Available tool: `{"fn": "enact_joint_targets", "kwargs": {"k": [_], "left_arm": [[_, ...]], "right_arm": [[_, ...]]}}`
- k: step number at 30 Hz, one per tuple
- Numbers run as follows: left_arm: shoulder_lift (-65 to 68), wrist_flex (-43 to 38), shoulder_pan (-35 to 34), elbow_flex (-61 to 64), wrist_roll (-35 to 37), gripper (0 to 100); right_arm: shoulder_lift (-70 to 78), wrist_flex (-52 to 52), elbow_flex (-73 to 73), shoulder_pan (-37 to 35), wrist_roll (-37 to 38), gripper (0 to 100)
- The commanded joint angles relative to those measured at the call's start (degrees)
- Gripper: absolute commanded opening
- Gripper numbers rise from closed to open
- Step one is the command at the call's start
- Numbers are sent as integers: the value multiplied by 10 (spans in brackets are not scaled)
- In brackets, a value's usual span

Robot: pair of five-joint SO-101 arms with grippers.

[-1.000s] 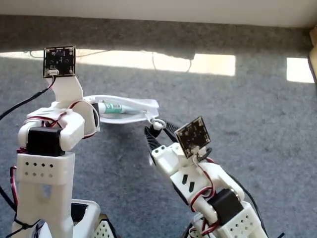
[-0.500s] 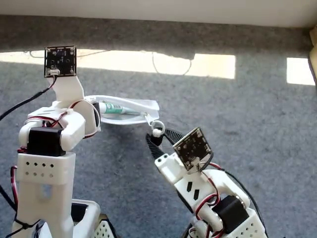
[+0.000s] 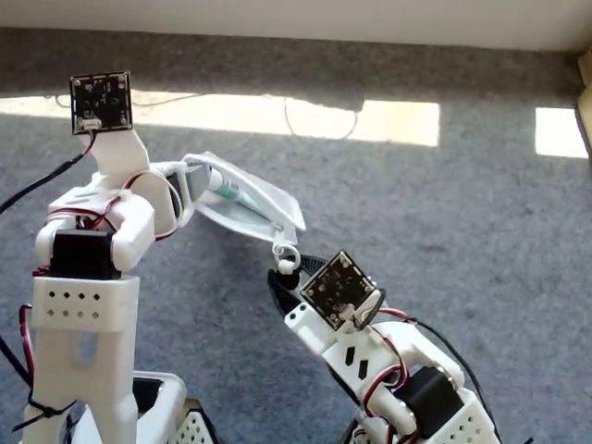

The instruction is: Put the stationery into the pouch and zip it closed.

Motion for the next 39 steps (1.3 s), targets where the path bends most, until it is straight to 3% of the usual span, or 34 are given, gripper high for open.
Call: {"fn": "enact_joint_targets", "kwargs": {"k": [1,14,19,39], "left_arm": [[-4,-38,40,-5,-1,269],[-3,-101,165,-5,-6,269],[-3,-106,224,-4,-67,269],[-4,-122,275,-6,-69,269]], "right_arm": [[-5,2,-11,-12,9,8],[-6,15,-9,-11,9,8],[-6,17,-9,-7,8,8],[-7,15,-7,-7,7,8]]}}
